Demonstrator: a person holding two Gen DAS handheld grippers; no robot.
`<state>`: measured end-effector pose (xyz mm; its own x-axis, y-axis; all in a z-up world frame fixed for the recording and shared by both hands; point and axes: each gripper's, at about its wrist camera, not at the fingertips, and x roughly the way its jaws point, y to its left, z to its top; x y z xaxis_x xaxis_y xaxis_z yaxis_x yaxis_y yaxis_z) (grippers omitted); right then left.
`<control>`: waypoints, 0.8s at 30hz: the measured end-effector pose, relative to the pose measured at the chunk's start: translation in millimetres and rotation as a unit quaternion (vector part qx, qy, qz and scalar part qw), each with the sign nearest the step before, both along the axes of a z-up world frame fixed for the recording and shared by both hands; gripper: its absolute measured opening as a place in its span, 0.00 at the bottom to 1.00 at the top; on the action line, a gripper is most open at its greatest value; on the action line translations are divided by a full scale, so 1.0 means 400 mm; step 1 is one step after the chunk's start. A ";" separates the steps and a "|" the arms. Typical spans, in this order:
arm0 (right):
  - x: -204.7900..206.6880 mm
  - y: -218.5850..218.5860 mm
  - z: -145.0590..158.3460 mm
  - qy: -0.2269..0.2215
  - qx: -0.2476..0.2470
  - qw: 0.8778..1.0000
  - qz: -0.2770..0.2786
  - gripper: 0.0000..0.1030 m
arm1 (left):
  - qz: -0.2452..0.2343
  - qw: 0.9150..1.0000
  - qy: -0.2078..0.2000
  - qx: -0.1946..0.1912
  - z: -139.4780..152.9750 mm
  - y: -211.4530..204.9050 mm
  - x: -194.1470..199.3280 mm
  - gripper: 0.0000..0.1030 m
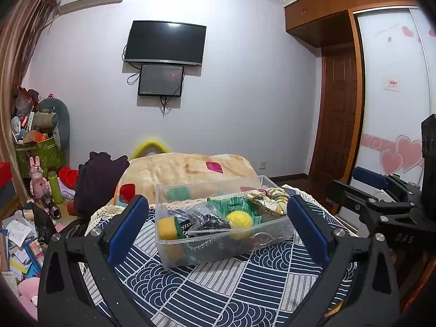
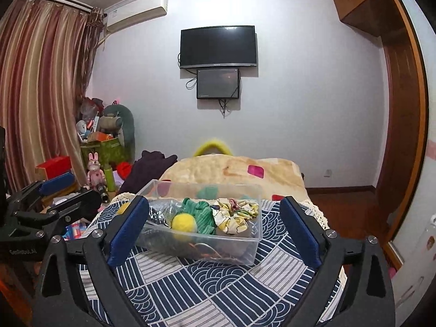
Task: Organize soft objects
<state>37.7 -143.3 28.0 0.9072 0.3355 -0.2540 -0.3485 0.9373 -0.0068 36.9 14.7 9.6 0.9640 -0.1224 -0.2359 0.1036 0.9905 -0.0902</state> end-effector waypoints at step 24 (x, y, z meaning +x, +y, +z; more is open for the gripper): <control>0.001 -0.004 0.000 0.000 0.001 1.000 0.000 0.94 | 0.003 1.000 0.003 -0.002 -0.003 0.003 0.001 1.00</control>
<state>38.1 -145.0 28.0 0.9071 0.3359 -0.2538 -0.3485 0.9373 -0.0050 37.4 15.8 8.5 0.9633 -0.1172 -0.2415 0.0967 0.9908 -0.0951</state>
